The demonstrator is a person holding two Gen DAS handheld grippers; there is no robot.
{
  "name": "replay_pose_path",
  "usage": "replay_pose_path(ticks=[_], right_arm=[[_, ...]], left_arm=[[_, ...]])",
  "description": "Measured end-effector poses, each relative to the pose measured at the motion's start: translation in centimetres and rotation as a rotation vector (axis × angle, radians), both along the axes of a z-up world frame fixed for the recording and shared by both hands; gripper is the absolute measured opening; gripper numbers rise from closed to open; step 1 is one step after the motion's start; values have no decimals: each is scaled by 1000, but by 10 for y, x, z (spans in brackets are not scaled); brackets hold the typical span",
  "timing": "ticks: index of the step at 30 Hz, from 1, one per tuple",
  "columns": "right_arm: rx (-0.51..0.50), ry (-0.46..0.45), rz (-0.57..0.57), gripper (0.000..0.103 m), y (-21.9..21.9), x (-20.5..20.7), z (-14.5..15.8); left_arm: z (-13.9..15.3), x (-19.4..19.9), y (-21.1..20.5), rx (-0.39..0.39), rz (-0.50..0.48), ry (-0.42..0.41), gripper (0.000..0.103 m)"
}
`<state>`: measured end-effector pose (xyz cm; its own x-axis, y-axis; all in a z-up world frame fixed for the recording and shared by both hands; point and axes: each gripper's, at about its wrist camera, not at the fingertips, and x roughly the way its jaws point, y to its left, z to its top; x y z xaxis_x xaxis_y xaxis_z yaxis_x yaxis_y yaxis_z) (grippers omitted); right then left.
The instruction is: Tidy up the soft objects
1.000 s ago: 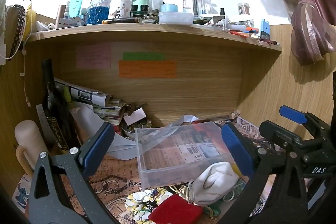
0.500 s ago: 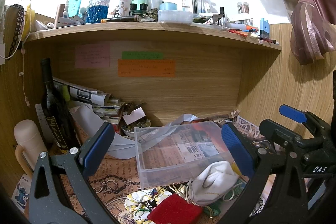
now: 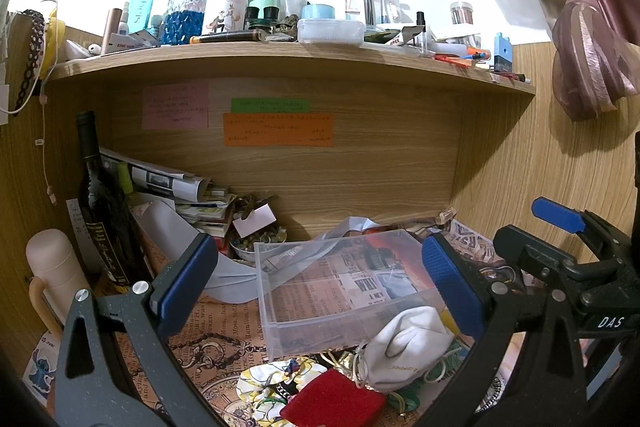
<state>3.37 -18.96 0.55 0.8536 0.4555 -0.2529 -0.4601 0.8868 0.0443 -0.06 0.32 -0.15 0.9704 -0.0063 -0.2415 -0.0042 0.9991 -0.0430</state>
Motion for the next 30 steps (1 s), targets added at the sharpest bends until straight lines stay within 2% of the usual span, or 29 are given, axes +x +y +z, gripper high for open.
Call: replay_pose_path(ticks=[30], right_arm=[[2, -1, 1, 103, 0, 0, 1]], left_arm=[[-2, 0, -3, 3, -6, 1, 103]])
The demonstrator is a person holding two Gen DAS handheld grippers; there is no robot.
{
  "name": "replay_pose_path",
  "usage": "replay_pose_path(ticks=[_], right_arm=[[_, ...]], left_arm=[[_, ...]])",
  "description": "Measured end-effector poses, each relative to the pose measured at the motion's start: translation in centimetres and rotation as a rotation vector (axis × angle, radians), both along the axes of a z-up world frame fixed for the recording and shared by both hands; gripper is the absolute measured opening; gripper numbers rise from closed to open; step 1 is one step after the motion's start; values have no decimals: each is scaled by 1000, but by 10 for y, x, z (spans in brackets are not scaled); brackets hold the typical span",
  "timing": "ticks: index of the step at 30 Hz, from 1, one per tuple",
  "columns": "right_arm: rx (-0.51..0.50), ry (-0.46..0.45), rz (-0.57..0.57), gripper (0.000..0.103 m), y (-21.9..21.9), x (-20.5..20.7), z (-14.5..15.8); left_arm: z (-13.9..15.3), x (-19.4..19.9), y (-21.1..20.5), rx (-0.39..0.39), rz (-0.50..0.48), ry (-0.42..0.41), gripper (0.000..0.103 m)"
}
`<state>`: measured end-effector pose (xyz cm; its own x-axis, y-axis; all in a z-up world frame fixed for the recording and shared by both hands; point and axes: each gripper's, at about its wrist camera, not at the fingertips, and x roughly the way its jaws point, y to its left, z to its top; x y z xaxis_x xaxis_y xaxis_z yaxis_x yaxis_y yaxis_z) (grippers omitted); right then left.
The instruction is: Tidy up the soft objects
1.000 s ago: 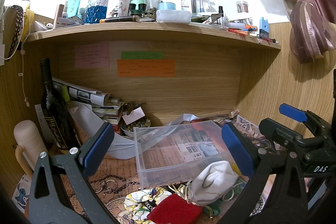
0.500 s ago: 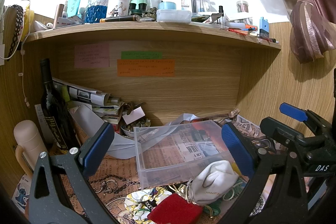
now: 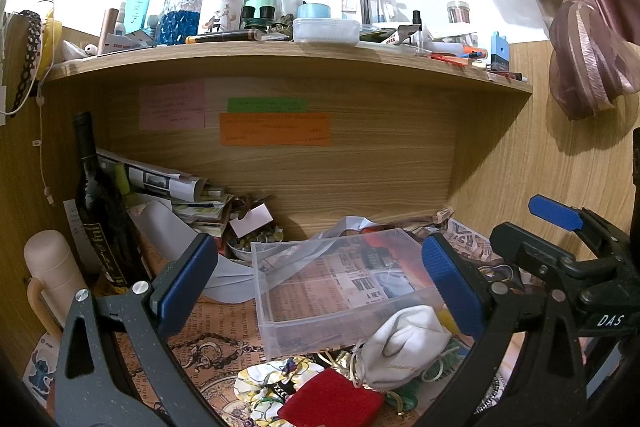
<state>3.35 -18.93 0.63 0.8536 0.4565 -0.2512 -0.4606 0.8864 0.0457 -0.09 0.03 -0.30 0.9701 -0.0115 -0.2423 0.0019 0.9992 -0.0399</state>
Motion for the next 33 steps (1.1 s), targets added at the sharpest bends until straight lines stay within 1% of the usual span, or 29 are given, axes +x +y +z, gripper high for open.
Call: replay_pose_path(ticks=[8, 13, 17, 19, 21, 22, 27, 33], right_arm=[[-1, 3, -1, 103, 0, 0, 0], [-10, 12, -23, 103, -1, 2, -5], [-25, 46, -41, 103, -7, 7, -16], [-31, 69, -50, 103, -12, 9, -21], [-39, 91, -63, 101, -16, 12, -27], [-43, 104, -66, 101, -18, 13, -30], [-64, 175, -78, 92, -29, 20, -47], [-74, 277, -77, 86, -40, 27, -68]], left_arm=[[-2, 1, -3, 0, -5, 8, 103], [-8, 5, -3, -4, -33, 37, 103], [-20, 10, -1, -19, -62, 89, 103], [-27, 13, -1, -27, -74, 120, 100], [-34, 17, -3, -32, -86, 157, 90], [-38, 20, -5, -36, -96, 182, 88], [-58, 31, -14, -55, -140, 258, 88], [-77, 41, -30, -61, -205, 330, 88]])
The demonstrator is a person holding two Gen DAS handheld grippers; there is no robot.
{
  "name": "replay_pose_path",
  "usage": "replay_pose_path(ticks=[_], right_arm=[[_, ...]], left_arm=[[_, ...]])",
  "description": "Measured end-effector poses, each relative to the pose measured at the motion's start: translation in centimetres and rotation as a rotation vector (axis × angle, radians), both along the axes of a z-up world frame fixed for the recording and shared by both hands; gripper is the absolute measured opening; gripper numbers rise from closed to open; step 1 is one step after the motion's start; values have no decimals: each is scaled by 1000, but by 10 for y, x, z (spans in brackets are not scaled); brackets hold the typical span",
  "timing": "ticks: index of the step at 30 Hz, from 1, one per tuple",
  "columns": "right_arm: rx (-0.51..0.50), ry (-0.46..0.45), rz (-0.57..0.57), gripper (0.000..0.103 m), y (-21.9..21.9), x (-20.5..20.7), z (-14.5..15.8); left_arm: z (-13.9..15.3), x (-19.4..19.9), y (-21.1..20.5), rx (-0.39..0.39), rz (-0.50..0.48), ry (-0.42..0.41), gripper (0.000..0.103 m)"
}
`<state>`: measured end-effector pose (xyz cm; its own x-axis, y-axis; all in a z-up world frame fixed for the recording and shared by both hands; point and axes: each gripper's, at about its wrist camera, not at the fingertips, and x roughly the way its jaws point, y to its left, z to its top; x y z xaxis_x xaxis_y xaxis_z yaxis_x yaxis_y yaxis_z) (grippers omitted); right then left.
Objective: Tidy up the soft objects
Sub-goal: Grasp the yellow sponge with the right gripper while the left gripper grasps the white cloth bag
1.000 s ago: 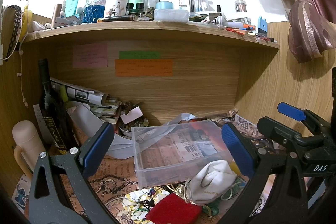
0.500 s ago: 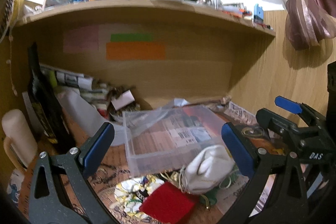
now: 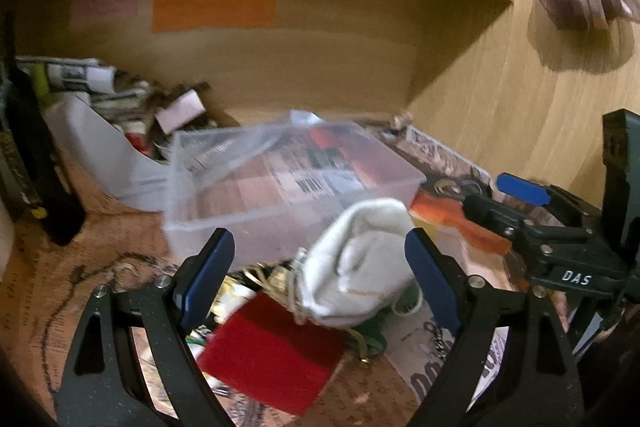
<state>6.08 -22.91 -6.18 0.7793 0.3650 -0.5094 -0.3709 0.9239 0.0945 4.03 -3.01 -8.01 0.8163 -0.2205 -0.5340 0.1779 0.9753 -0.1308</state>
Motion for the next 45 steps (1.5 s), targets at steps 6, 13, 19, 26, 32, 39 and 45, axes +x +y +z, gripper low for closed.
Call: replay_pose_path(ticks=[6, 13, 19, 26, 32, 39, 45], right_arm=[[13, 77, 11, 86, 1, 13, -17], [14, 174, 20, 75, 2, 34, -39], [35, 249, 42, 65, 4, 49, -54], [52, 267, 61, 46, 6, 53, -60], [54, 243, 53, 37, 3, 48, -55], [68, 190, 33, 31, -6, 36, -40], [77, 121, 38, 31, -8, 26, -18]], left_arm=[[-17, 12, -14, 0, -46, 74, 88], [-30, 25, -19, 9, -58, 111, 88], [-36, 34, -18, -14, -71, 128, 78], [-36, 29, -23, -9, -111, 117, 56], [-31, 27, -23, -20, -110, 112, 40], [-11, 16, -16, -5, -80, 37, 36], [14, 11, -4, 0, -39, -39, 36]])
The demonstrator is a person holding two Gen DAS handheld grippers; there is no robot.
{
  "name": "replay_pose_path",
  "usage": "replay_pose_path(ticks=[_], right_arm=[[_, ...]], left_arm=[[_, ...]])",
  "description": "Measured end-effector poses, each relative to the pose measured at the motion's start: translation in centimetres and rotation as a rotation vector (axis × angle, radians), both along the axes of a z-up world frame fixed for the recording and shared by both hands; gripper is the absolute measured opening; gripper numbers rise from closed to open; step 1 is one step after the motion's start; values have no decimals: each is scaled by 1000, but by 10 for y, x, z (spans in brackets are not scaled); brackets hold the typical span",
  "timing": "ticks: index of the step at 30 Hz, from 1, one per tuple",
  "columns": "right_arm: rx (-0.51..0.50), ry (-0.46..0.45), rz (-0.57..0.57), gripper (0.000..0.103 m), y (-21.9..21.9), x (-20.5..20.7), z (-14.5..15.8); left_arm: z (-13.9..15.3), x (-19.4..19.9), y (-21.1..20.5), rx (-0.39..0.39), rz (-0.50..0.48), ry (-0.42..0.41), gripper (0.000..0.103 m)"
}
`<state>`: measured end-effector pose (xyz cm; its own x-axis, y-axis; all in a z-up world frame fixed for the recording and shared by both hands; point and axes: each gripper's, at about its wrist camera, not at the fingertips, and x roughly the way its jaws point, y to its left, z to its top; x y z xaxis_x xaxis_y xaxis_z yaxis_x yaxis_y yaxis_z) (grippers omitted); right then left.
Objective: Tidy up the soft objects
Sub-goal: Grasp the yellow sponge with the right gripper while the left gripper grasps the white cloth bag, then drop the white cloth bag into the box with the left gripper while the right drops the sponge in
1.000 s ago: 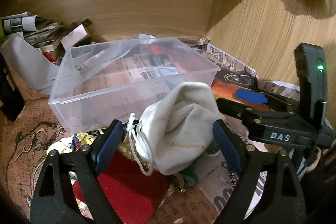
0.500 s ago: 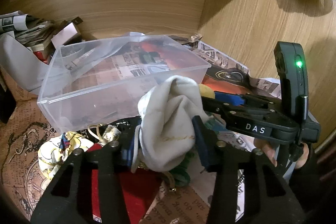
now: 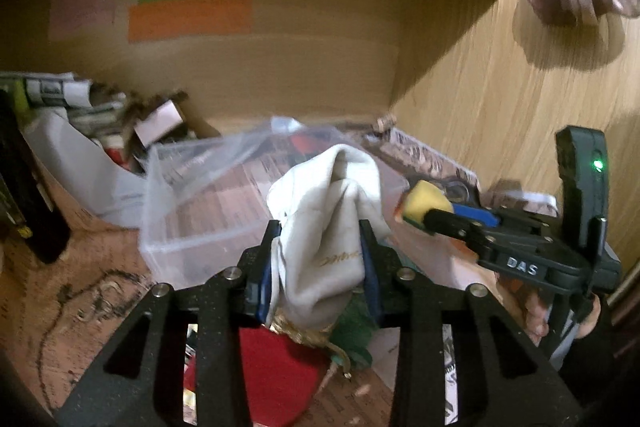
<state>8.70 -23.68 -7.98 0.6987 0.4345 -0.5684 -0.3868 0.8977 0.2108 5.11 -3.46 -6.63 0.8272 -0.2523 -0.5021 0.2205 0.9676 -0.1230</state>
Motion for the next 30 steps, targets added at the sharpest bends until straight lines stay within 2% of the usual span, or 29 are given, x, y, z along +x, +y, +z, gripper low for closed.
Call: replay_pose_path(ticks=[7, 14, 21, 30], right_arm=[[19, -100, 25, 31, 8, -2, 31], [10, -151, 57, 32, 27, 15, 48], [-37, -105, 77, 32, 46, 45, 36], [-111, 2, 103, 32, 65, 79, 8]], left_arm=[[24, 9, 21, 2, 72, -63, 36], [34, 30, 43, 21, 141, -72, 36], [25, 67, 62, 42, 183, -2, 36], [-8, 115, 70, 59, 171, 154, 36]])
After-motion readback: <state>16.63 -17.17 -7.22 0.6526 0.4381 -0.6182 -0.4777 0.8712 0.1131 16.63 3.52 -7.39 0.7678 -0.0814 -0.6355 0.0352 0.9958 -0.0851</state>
